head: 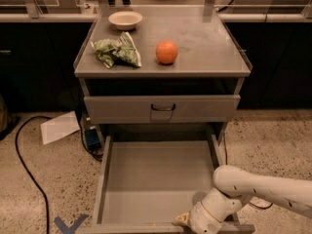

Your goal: Open middle drawer

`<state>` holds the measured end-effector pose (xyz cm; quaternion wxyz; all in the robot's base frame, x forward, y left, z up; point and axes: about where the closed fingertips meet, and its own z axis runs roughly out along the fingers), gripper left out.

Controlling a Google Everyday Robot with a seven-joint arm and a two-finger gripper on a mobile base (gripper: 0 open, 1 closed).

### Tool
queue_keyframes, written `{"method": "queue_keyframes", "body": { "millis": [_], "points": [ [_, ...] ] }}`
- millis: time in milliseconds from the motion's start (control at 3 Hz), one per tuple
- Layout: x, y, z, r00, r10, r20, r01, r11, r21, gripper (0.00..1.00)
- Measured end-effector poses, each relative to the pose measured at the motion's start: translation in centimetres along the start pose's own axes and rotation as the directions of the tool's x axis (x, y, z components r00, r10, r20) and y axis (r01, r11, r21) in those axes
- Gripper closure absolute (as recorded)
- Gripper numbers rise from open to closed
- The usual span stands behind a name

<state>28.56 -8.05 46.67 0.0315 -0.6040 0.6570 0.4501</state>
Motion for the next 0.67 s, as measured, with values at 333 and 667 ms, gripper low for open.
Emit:
{"method": "queue_keyframes", "body": {
  "millis": [333,667],
  "points": [
    [0.98,1.88,1.03,1.0,0.023,0.014,-0.023,0.9987,-0.045,0.0],
    [0.86,1.83,0.87,1.0,0.023,0.014,-0.023,0.9987,-0.045,0.0]
  ]
}}
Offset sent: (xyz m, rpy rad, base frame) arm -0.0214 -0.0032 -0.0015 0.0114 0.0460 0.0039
